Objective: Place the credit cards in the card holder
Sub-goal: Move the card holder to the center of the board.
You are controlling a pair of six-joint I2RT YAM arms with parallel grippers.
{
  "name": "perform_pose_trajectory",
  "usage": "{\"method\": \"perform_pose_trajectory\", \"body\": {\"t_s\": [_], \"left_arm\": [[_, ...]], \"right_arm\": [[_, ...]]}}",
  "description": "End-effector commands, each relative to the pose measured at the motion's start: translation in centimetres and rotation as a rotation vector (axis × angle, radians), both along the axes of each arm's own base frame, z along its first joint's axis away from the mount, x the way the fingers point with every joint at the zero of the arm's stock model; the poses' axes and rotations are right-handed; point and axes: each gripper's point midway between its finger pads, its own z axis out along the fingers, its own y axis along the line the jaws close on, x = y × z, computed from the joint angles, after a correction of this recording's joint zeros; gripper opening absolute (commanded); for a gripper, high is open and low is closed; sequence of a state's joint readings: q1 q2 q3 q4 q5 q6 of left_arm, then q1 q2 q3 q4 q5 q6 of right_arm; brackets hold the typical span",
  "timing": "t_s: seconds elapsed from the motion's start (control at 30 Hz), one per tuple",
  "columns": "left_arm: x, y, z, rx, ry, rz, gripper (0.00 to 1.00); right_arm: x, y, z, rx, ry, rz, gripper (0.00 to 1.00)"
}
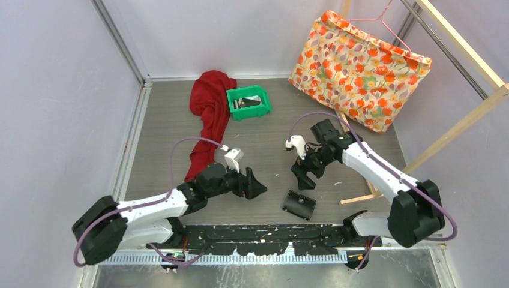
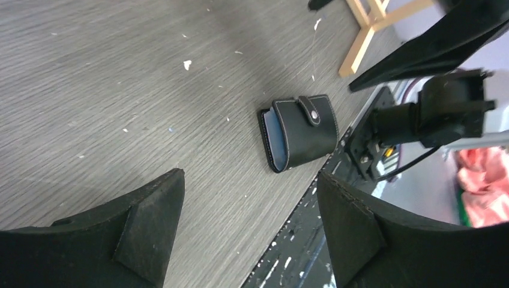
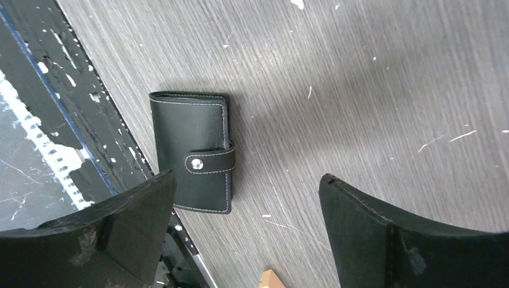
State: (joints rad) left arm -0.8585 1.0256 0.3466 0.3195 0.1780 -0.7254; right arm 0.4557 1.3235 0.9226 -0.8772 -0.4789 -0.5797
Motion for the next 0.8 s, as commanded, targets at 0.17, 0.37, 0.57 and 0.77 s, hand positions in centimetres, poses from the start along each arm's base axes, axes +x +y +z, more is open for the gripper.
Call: {"method": "perform_pose_trajectory", "body": {"t_s": [0.17, 0.37, 0.57, 0.77], "left_arm": [[-0.5, -7.5, 0.2, -0.064, -0.166, -0.075, 0.78], [-1.6, -9.5, -2.1, -0.039, -0.106, -0.116, 0.7], [-0.8, -8.0, -3.1, -0.012, -0.091, -0.022, 0.67], [-0.7, -7.4, -3.9, -0.021, -0.056, 0.019, 0.63]], "right_arm": [[-4.4, -0.3, -1.6, 0.109, -0.023, 0.318, 0.66], [-5.0, -0.5, -4.5, -0.012, -0.056, 0.392, 0.59], [-4.7, 0.9, -5.8, -0.056, -0.108, 0.414, 0.58], [-4.2, 1.7, -6.9, -0.096, -0.139, 0.407, 0.44]]}}
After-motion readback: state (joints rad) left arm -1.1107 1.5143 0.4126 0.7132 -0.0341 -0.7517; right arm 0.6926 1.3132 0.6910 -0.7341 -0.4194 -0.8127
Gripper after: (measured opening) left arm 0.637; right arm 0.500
